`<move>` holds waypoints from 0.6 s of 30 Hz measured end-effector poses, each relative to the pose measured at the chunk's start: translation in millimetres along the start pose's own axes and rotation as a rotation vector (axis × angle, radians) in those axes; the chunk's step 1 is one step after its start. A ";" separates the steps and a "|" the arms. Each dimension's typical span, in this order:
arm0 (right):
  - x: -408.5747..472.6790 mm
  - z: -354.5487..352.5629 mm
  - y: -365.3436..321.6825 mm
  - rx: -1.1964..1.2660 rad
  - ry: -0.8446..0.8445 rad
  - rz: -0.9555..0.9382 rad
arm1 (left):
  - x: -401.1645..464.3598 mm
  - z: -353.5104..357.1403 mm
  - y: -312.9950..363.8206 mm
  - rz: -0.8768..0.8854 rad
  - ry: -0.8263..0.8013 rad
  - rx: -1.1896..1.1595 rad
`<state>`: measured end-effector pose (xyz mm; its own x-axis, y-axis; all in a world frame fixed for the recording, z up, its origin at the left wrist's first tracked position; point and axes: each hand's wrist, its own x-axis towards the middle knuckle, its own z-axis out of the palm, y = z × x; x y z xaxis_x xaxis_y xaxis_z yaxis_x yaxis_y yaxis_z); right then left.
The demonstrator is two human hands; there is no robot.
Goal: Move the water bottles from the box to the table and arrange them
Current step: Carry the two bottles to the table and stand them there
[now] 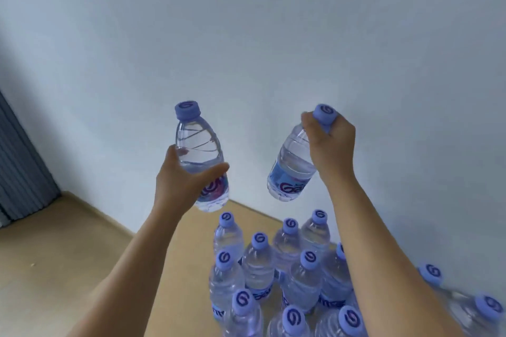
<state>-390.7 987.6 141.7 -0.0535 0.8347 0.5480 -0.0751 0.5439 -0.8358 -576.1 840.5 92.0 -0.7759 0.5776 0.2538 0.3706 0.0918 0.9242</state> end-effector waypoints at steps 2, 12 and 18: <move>13.1 12.4 23.3 -0.064 -0.010 0.050 | 30.5 16.0 -21.0 -0.017 -0.082 -0.005; -1.3 16.1 126.3 -0.432 -0.557 0.415 | 85.1 94.4 -108.5 -0.055 -0.805 -0.006; -17.7 2.8 143.8 -0.745 -0.912 0.569 | 72.5 134.4 -155.2 -0.147 -1.059 0.080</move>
<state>-403.3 1050.7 11.9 -0.5684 0.7635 -0.3064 0.7313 0.2983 -0.6133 -621.3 977.1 -71.4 0.0082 0.9625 -0.2711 0.3721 0.2487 0.8943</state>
